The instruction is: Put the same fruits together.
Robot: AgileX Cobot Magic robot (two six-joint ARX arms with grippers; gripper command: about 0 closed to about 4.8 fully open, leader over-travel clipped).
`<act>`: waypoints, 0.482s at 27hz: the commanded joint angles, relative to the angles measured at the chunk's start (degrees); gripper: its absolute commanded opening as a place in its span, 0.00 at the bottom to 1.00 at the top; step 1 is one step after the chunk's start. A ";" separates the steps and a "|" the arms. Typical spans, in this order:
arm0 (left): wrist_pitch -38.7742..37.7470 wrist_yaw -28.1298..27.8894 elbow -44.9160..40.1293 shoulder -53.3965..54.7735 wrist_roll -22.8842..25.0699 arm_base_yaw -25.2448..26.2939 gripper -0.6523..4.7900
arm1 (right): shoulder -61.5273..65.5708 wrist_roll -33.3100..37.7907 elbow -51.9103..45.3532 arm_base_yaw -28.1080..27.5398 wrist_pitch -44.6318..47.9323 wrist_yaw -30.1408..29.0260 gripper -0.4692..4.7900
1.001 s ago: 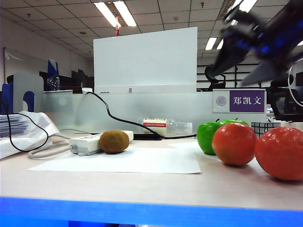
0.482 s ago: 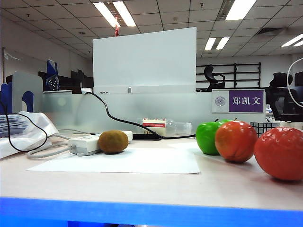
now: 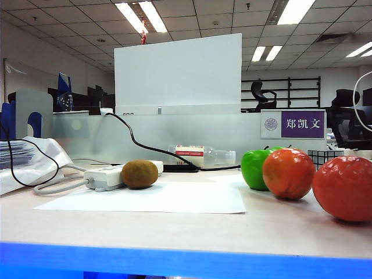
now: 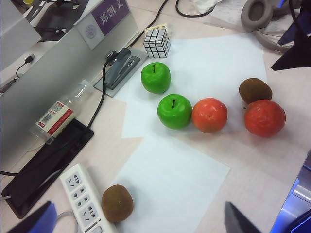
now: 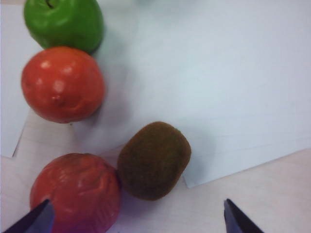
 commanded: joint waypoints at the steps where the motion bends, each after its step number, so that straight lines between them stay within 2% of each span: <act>1: 0.63 1.40 0.15 -0.22 -0.15 0.00 1.00 | 1.03 2.49 -0.96 0.02 2.93 0.09 1.00; 9: 0.63 2.38 0.15 -0.22 -0.15 0.00 1.00 | 5.97 7.30 -1.27 1.92 4.11 -1.22 1.00; 13: 0.61 2.71 0.15 -0.22 -0.15 0.00 1.00 | 7.76 8.79 -1.33 6.40 7.32 3.04 1.00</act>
